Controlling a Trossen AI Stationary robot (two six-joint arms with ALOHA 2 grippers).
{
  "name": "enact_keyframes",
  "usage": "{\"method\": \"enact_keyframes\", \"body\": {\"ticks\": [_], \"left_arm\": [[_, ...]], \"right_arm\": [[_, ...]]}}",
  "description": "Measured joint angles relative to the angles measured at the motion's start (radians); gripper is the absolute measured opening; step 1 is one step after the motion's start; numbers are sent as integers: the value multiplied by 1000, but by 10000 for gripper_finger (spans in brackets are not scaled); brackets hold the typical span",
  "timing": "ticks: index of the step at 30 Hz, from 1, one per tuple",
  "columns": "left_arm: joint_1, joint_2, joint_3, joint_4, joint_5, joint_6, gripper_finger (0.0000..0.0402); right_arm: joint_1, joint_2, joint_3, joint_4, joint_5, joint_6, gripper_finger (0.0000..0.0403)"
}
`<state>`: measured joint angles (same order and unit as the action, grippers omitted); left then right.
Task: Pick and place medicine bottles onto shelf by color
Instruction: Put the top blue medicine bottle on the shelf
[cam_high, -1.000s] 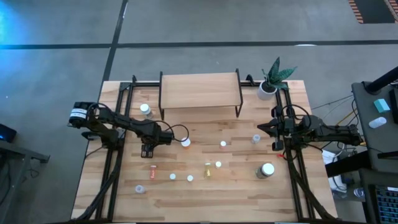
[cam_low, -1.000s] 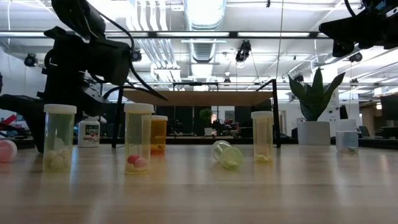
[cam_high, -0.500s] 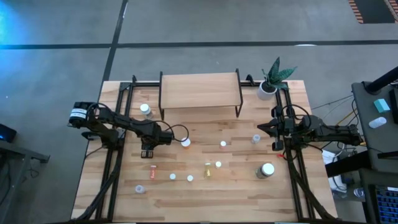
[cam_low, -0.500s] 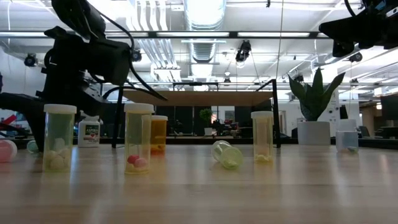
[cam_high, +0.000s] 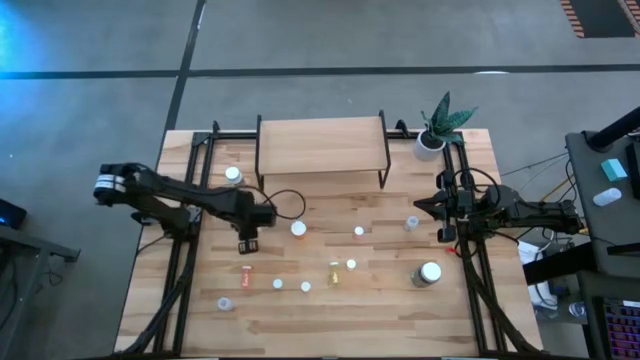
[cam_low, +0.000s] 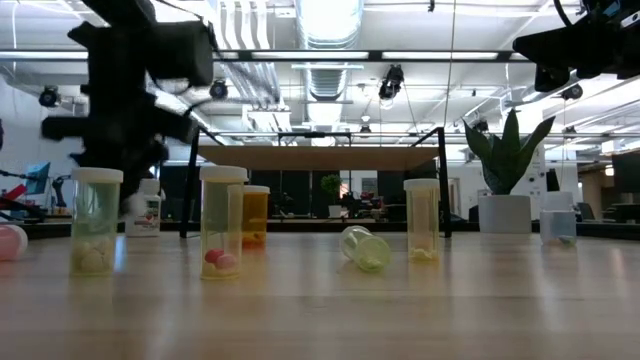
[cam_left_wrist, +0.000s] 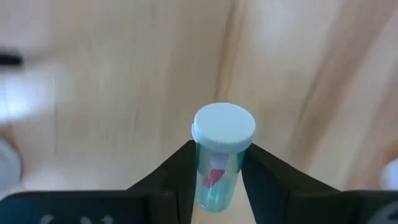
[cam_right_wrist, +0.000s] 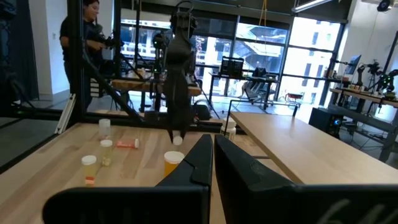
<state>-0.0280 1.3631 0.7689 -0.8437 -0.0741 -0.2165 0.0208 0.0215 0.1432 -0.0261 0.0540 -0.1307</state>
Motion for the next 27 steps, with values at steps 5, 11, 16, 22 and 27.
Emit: {"method": "enact_keyframes", "body": {"ticks": [5,11,16,22,27], "left_arm": [[0,-138,-2,228,5,-22,100],[0,-278,-3,544,-94,-7,99],[5,-332,-3,703,-352,40,99],[100,-314,2,872,-574,41,99],[238,-252,2,1003,-617,39,99]], "right_arm": [[0,0,0,0,0,0,9],[0,0,0,0,0,0,9],[0,0,0,0,0,0,9],[0,0,0,0,0,0,9],[0,0,0,0,0,0,9]]}}
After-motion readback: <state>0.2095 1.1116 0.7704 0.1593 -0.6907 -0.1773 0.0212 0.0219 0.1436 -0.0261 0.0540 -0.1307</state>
